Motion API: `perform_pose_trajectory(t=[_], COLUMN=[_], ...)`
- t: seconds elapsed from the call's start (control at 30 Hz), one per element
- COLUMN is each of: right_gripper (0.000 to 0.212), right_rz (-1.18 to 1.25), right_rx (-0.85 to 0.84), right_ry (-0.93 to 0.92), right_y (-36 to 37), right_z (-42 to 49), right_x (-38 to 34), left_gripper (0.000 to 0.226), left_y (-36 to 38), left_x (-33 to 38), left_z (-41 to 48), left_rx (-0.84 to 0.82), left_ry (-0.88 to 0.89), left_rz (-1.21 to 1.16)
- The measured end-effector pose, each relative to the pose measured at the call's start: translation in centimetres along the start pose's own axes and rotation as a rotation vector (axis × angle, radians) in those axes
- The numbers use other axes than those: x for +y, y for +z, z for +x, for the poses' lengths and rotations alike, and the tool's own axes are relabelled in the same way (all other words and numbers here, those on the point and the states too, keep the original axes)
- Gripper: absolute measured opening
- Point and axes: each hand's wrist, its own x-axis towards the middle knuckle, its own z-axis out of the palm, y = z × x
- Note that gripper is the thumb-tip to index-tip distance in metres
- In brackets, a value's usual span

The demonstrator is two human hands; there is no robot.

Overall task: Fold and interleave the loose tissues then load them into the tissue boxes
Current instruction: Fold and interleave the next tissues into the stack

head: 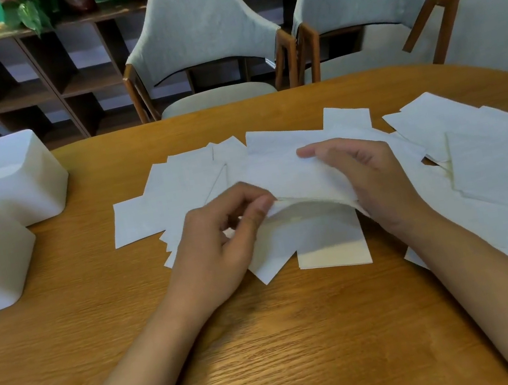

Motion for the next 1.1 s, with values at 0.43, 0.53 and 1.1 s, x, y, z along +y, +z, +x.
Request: perform_pose_trajectory(t=[0.43,0.53,1.1], right_gripper=[0.036,0.007,0.072], right_rz=[0.138,0.113,-0.042], right_rx=[-0.158,-0.121,-0.08], right_ry=[0.018,0.052,-0.091], right_y=[1.1,1.4,1.4], right_z=[-1.1,-1.1,-0.5], right_x=[-0.5,-0.3,-0.3], left_gripper=[0.03,0.026,0.057], left_y=[-0.5,-0.6,0.1], left_x=[-0.5,-0.2,-0.8], left_z=[0.9,1.1,0.8], left_rx=[0.336,0.26,0.294], left_ry=[-0.285,-0.314,-0.284], left_rz=[-0.222,-0.288,-0.028])
